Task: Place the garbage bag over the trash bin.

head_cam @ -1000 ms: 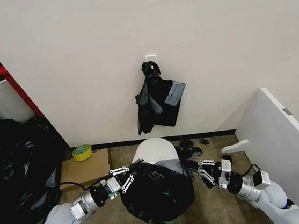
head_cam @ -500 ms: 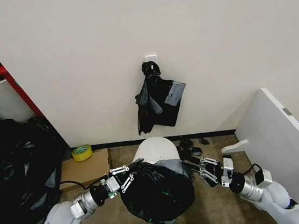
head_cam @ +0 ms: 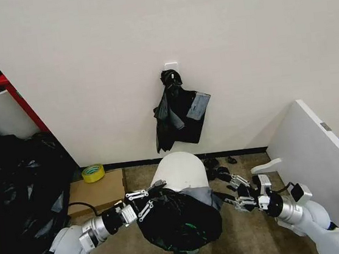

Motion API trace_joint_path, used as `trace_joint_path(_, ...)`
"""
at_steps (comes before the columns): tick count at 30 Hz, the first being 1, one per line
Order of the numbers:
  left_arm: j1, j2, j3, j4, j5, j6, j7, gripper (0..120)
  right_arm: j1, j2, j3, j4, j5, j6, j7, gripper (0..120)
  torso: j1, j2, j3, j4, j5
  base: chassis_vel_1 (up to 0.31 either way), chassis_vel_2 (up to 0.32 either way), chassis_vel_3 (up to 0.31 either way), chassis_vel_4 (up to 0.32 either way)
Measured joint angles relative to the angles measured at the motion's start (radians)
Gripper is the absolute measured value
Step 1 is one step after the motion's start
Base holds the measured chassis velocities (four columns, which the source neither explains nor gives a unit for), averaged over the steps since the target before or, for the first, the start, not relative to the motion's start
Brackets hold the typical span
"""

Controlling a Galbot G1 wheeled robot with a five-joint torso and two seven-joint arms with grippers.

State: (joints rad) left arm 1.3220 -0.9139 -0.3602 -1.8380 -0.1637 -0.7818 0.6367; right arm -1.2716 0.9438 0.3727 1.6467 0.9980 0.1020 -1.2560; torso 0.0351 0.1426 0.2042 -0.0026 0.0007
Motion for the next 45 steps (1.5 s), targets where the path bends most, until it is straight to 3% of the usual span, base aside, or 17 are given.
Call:
trace_joint_path(4, -0.003, -0.003, 0.000, 0.008, 0.003, -0.005, 0.000, 4, 0.006, -0.002, 0.002, -0.013, -0.014, -0.020, -0.044, 88, 0.000, 0.000, 0.000, 0.0000, -0.0001, 0.000, 0.000, 0.000, 0.000)
trace_joint_path(16, -0.002, -0.001, 0.002, -0.002, 0.003, -0.007, 0.001, 4, 0.014, -0.003, -0.006, -0.034, -0.053, -0.030, -0.068, 41, 0.000, 0.000, 0.000, 0.0000, -0.0002, 0.000, 0.000, 0.000, 0.000)
trace_joint_path(19, -0.001, 0.000, 0.003, -0.003, 0.003, -0.007, 0.002, 4, 0.014, -0.002, -0.005, -0.036, -0.058, -0.030, -0.075, 36, 0.000, 0.000, 0.000, 0.0000, -0.0001, 0.000, 0.000, 0.000, 0.000)
trace_joint_path(24, 0.000, 0.001, 0.002, -0.005, 0.003, -0.008, 0.002, 4, 0.014, -0.006, -0.001, -0.037, -0.062, -0.037, -0.101, 14, 0.000, 0.000, 0.000, 0.0000, -0.0002, 0.000, 0.000, 0.000, 0.000)
trace_joint_path(29, -0.001, 0.000, 0.002, -0.005, 0.002, -0.008, 0.002, 4, 0.015, -0.006, 0.000, -0.037, -0.062, -0.038, -0.110, 0, 0.000, 0.000, 0.000, 0.0000, -0.0001, 0.000, 0.000, 0.000, 0.000)
trace_joint_path(38, -0.003, -0.006, 0.006, 0.000, -0.003, -0.010, -0.005, 4, 0.024, 0.000, -0.006, -0.042, -0.048, -0.038, -0.133, 0, 0.000, 0.000, 0.000, 0.0000, -0.0001, 0.000, 0.000, 0.000, 0.000)
trace_joint_path(45, -0.001, -0.009, 0.015, -0.010, -0.003, -0.013, 0.017, 4, 0.030, 0.007, -0.023, -0.034, -0.006, 0.015, 0.018, 0, 0.000, 0.000, 0.000, 0.0001, -0.0001, 0.000, 0.000, 0.000, 0.000)
